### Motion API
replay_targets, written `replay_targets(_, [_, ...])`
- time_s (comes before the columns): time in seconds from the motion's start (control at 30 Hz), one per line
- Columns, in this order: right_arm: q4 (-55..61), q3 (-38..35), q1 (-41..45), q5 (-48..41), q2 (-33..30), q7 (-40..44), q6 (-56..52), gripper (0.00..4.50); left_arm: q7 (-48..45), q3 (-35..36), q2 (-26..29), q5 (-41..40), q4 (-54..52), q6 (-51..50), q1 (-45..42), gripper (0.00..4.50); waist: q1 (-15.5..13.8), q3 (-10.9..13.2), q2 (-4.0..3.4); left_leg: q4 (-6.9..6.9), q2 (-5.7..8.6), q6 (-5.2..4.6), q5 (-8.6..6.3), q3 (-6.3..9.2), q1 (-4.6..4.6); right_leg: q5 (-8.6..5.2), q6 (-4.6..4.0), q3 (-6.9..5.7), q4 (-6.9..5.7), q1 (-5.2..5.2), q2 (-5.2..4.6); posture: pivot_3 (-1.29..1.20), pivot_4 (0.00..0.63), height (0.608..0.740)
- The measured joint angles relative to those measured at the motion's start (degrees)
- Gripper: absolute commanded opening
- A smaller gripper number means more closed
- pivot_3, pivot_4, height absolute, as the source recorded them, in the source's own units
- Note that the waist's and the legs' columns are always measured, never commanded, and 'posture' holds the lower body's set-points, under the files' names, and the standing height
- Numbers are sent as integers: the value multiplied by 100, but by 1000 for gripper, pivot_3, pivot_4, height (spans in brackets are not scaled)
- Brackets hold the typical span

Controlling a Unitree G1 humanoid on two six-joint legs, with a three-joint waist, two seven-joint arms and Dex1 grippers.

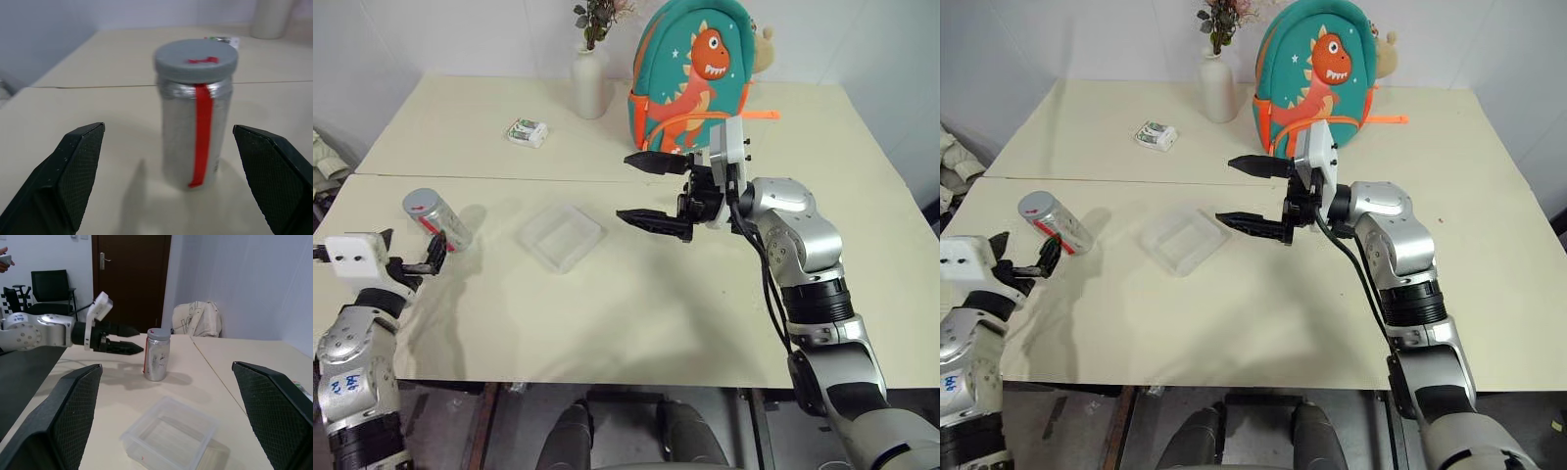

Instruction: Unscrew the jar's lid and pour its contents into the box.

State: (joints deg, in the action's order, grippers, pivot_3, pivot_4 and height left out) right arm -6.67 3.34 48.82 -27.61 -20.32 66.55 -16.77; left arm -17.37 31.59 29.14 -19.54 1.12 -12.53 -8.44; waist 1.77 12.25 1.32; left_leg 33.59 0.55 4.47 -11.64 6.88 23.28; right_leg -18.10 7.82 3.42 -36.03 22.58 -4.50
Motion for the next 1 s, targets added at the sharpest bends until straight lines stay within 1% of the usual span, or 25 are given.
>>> replay_targets(0.07, [125,0,-7,-65,41,-37,-54,4500,-60,-52,104,45,240,74,-157,4481,9,0,0,0,-6,3,-2,-2,0,-1,-2,1,0,1,6,0,150,740])
replay_targets(0.23, [380,-1,-13,-220,66,-127,-204,4500,-109,-115,154,127,705,332,-428,4481,2,0,0,1,-7,4,-3,-2,-1,-1,-3,1,-2,0,6,0,150,740])
replay_targets(0.43, [439,-5,-78,-294,72,-228,-235,4500,-181,-283,331,296,1409,663,-772,4481,-13,0,0,4,-7,4,-2,-2,-1,-1,-3,0,-6,0,7,0,150,740])
replay_targets(0.57, [447,-5,-99,-320,74,-279,-236,4500,-281,-426,355,370,1755,874,-1003,4481,-5,0,0,4,-7,4,-2,-3,-1,-1,-3,0,-6,0,6,0,150,740])
replay_targets(0.67, [509,-5,-133,-333,76,-347,-237,4500,-320,-531,355,415,1994,1012,-1165,3909,-1,0,0,2,-9,4,-2,-3,-1,-1,-3,0,-7,2,8,0,150,740])
replay_targets(0.83, [689,-10,-273,-344,75,-433,-326,4500,-429,-663,385,456,2412,1219,-1347,2366,-6,0,0,4,-9,4,-2,-3,-1,-1,-3,0,-8,2,8,0,150,740])
replay_targets(0.87, [708,-10,-286,-345,75,-456,-337,4500,-463,-705,410,476,2485,1268,-1405,2118,-9,0,0,5,-9,4,-2,-2,-1,-1,-3,0,-10,2,8,0,150,740])
replay_targets(0.9, [730,-11,-298,-346,75,-483,-341,4500,-492,-742,440,502,2546,1311,-1454,1994,-7,0,0,6,-9,4,-2,-3,-1,-1,-3,0,-12,2,8,0,150,740])
replay_targets(1.0, [754,-15,-316,-385,75,-509,-345,4500,-536,-783,477,530,2669,1420,-1537,1994,2,0,0,5,-9,4,-2,-3,-1,-1,-3,0,-12,2,8,0,150,740])
